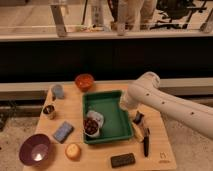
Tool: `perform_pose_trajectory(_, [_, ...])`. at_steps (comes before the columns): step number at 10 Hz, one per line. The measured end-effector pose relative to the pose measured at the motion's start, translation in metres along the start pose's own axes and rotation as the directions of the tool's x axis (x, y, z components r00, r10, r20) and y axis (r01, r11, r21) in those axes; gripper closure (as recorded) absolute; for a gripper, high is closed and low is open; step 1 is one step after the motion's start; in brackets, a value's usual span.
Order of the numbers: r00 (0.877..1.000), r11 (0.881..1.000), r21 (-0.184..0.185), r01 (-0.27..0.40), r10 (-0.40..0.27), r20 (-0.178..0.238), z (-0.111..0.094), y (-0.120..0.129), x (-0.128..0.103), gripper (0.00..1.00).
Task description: Place towel in purple bowl
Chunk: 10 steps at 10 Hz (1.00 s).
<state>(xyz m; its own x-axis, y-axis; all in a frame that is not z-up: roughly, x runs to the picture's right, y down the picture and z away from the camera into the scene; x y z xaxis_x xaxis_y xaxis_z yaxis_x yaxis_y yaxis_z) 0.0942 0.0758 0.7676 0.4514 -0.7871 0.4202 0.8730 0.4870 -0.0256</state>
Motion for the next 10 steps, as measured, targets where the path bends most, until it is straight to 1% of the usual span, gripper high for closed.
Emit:
perform_pose_trajectory(1, [1.000, 1.000, -0.002, -0.014, 0.014, 0.022, 0.008, -0.017, 0.002, 0.54])
perform_pose_trajectory(3, [0.994, 0.998, -0.005, -0.057, 0.057, 0.097, 0.037, -0.071, 0.009, 0.32])
perform_pose_trajectory(4, [0.989, 0.997, -0.005, -0.073, 0.073, 0.129, 0.047, -0.089, 0.012, 0.25])
perform_pose_trajectory(5, [0.978, 0.995, -0.009, -0.097, 0.097, 0.185, 0.064, -0.109, 0.012, 0.20])
perform_pose_trajectory(7, [0.959, 0.994, -0.012, -0.112, 0.111, 0.260, 0.086, -0.126, 0.005, 0.20])
perform_pose_trajectory(8, [0.948, 0.993, -0.018, -0.113, 0.114, 0.297, 0.098, -0.133, -0.005, 0.20])
perform_pose_trajectory(9, [0.944, 0.993, -0.026, -0.114, 0.116, 0.310, 0.101, -0.133, -0.011, 0.20])
perform_pose_trajectory(10, [0.942, 0.993, -0.037, -0.110, 0.116, 0.314, 0.098, -0.130, -0.020, 0.20])
